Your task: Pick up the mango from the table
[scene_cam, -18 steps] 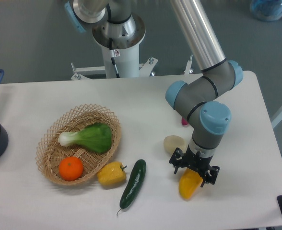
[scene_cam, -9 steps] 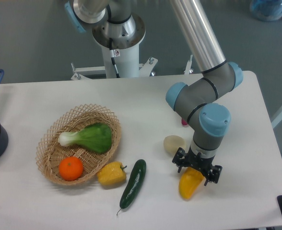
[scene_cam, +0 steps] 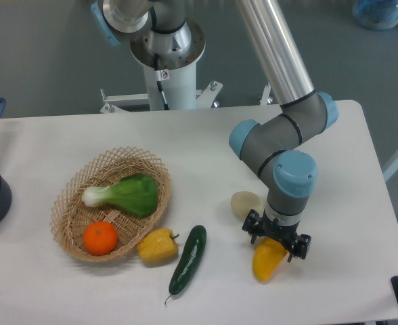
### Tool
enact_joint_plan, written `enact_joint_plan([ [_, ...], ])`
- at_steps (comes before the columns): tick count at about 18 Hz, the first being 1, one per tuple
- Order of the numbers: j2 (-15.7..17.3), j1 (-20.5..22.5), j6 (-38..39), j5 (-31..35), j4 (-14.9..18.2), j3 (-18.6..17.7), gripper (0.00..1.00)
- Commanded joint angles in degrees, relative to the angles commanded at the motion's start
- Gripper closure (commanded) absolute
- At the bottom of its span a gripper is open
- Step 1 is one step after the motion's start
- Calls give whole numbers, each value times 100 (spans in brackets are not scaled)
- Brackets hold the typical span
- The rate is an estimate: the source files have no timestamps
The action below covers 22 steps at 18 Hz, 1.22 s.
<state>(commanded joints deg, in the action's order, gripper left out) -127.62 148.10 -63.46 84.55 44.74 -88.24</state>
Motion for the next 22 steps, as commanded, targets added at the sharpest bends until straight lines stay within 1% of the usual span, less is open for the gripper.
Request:
enact_joint_plan([
  [7,18,-9,-78,-17,-9,9,44],
  [9,18,-9,-167,-17,-18,9,53],
  [12,44,9,-176,-26,-26,35,57],
  [15,123,17,-167,-44,-26,18,58],
  [17,324,0,-115,-157,-44,44,58],
  [19,596,-26,-18,-665,-61,97,58],
  [22,1114,35,254,-1737,-114,114,58],
])
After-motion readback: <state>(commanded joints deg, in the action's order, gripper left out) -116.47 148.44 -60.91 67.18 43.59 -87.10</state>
